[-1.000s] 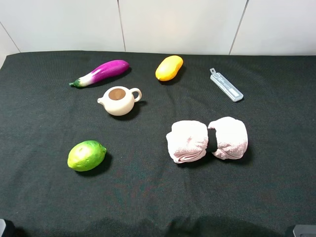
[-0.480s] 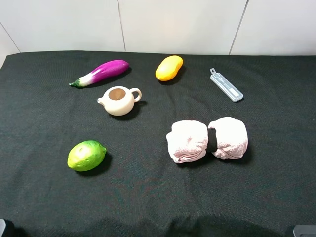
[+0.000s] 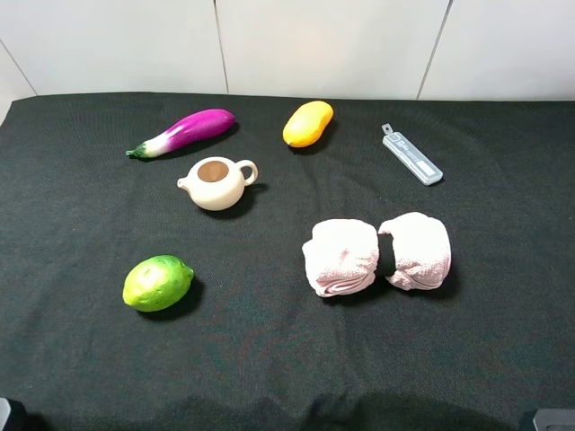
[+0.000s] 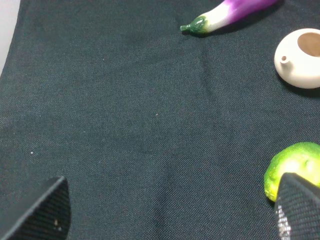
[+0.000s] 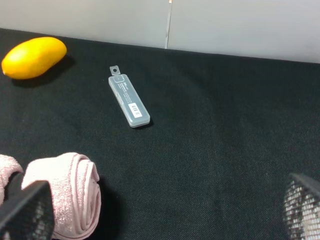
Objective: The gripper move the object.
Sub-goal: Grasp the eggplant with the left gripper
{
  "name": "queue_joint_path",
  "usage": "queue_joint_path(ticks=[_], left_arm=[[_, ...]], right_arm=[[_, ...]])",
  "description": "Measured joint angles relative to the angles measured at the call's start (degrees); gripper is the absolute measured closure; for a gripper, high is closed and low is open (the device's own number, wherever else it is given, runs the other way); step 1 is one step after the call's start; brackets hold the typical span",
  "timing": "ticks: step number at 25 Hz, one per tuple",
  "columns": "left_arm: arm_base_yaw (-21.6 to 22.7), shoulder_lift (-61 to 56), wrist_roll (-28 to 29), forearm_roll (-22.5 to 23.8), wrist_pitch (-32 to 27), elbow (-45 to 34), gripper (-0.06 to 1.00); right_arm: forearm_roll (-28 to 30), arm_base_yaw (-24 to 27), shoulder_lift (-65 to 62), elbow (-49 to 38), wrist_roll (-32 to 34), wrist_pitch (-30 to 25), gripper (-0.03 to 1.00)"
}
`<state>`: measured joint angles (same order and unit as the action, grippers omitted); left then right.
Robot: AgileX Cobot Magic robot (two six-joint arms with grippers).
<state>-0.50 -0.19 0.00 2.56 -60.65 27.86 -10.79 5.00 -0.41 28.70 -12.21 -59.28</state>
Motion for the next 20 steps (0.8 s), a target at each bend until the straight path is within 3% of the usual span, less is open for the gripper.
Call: queue_joint_path(ticks=[11,20], left_arm=[[0.0,0.4,0.0,0.0,0.0,0.0,0.09],[0.0,14.9,0.0,0.0,1.3,1.3,0.09]], right_arm=[[0.0,0.0,0.0,0.0,0.0,0.0,0.27],[0.0,0.0,0.0,0.0,0.0,0.0,0.27]])
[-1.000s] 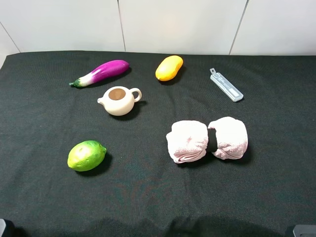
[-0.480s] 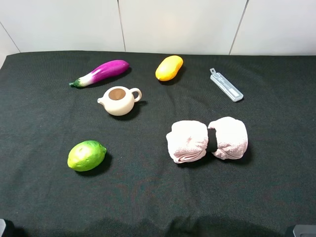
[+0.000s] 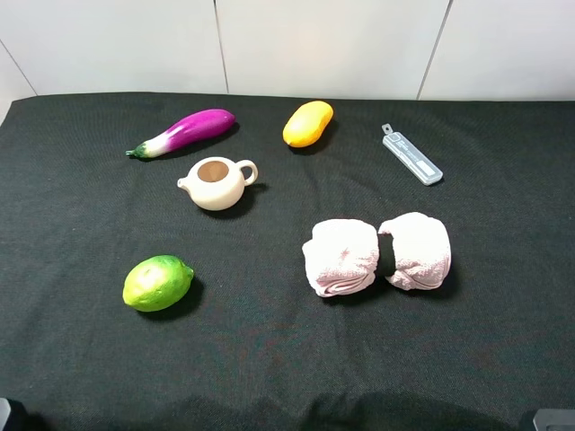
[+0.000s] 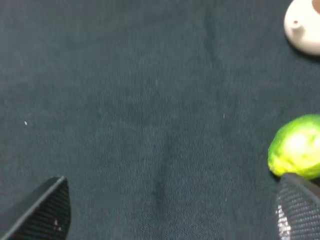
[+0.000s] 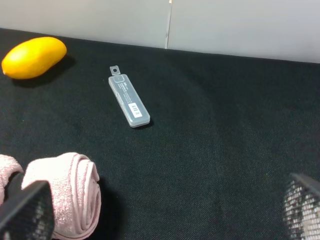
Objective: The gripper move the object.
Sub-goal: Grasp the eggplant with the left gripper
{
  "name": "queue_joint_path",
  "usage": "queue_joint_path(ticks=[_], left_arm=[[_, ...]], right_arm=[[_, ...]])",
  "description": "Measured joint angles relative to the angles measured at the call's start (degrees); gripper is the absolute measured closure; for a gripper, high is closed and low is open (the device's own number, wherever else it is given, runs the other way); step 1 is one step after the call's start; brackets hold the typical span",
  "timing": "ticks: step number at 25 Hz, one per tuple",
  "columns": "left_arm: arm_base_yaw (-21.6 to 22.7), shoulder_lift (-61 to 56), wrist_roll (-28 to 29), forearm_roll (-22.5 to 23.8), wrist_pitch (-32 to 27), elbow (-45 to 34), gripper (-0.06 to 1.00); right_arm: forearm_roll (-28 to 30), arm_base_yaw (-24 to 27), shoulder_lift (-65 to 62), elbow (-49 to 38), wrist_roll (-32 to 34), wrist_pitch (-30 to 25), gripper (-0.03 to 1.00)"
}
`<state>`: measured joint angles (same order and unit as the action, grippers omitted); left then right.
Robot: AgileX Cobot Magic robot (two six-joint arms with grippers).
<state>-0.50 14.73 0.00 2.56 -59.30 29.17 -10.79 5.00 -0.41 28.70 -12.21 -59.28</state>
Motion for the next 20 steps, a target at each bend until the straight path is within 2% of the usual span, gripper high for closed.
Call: queue_joint_path(ticks=[7,11,20], left_arm=[[0.0,17.0,-1.6,0.0,3.7,2.8,0.09],[0.0,26.9,-2.1,0.1,5.7,7.3,0.09],[0.0,46.4,-7.0,0.2,8.7,19.2,0.09]], right_arm=[[0.0,0.0,0.0,0.0,0.0,0.0,0.27],[0.0,0.0,0.0,0.0,0.0,0.0,0.27],[0.0,0.0,0.0,0.0,0.0,0.0,0.27]])
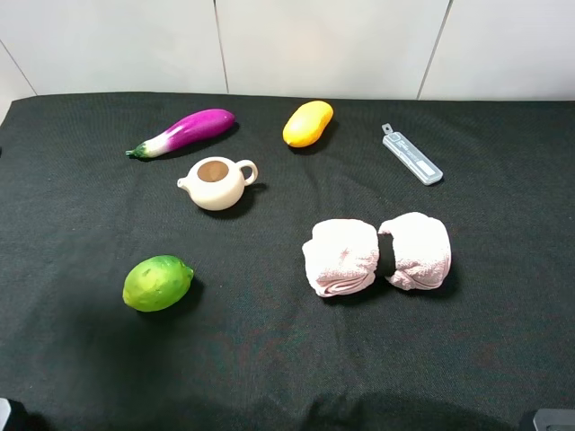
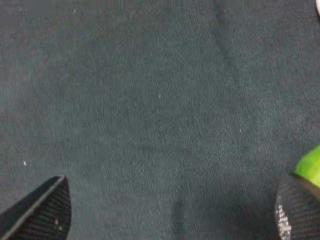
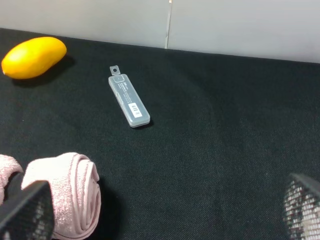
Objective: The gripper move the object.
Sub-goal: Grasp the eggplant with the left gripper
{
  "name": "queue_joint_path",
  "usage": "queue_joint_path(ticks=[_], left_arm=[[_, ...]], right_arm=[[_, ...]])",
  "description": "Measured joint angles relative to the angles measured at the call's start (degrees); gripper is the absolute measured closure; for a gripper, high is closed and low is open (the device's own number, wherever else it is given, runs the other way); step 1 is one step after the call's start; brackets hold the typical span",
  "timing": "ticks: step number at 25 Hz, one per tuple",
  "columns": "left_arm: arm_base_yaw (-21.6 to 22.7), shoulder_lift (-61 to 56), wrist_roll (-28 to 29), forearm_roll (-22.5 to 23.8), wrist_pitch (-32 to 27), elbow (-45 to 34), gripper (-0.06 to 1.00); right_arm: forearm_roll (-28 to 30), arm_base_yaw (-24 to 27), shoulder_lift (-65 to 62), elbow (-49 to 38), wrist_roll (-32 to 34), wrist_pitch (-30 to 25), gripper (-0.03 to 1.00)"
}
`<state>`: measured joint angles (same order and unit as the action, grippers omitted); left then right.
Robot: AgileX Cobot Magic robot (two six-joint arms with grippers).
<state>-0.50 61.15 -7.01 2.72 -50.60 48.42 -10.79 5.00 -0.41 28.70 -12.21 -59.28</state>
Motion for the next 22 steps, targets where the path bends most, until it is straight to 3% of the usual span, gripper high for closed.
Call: queue_joint_path(ticks=[16,22], left_arm=[[-0.2,25.6,-7.7,0.3,0.1,20.6,0.09],[-3.9,31.5,-12.1,2.9,-0.3,26.6,0.09]], right_arm=[[0.0,0.0,0.0,0.0,0.0,0.0,0.27],[0.0,0.0,0.0,0.0,0.0,0.0,0.27]])
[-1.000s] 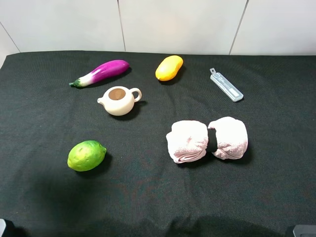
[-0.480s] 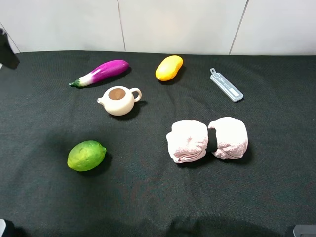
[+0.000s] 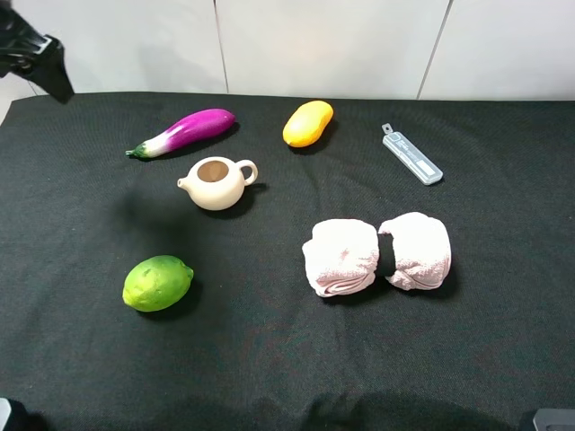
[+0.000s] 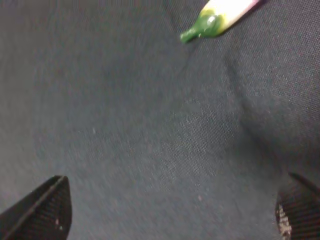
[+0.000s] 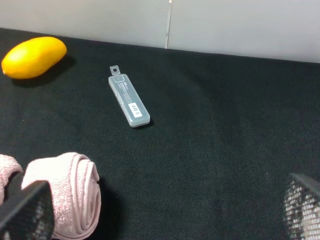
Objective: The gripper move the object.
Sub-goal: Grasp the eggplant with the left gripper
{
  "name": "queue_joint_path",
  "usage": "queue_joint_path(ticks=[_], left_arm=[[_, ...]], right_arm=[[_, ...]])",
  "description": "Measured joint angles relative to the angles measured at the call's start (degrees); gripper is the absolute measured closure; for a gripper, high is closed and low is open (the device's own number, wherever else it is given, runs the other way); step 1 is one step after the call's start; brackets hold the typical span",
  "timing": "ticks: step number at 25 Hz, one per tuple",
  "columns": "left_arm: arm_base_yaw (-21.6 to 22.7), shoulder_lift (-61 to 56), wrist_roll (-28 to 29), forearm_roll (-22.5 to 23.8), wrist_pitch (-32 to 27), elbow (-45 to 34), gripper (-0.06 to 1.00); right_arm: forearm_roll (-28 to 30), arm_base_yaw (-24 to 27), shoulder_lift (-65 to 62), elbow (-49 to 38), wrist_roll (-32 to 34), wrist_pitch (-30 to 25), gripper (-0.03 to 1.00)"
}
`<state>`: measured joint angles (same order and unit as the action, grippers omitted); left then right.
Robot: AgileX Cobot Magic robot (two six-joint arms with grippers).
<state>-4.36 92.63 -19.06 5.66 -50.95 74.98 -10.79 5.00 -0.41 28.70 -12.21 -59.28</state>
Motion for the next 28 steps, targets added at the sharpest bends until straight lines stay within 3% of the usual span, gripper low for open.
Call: queue_joint_path(ticks=[16,28], left_arm=[[-13.0,20.3,-2.8,0.3,-6.6,20.3,0.09],[-14.5,30.9,-2.8,0.2,-9.7,30.3,0.09]], right_arm=[[0.0,0.0,0.0,0.0,0.0,0.0,0.27],[0.0,0.0,0.0,0.0,0.0,0.0,0.27]])
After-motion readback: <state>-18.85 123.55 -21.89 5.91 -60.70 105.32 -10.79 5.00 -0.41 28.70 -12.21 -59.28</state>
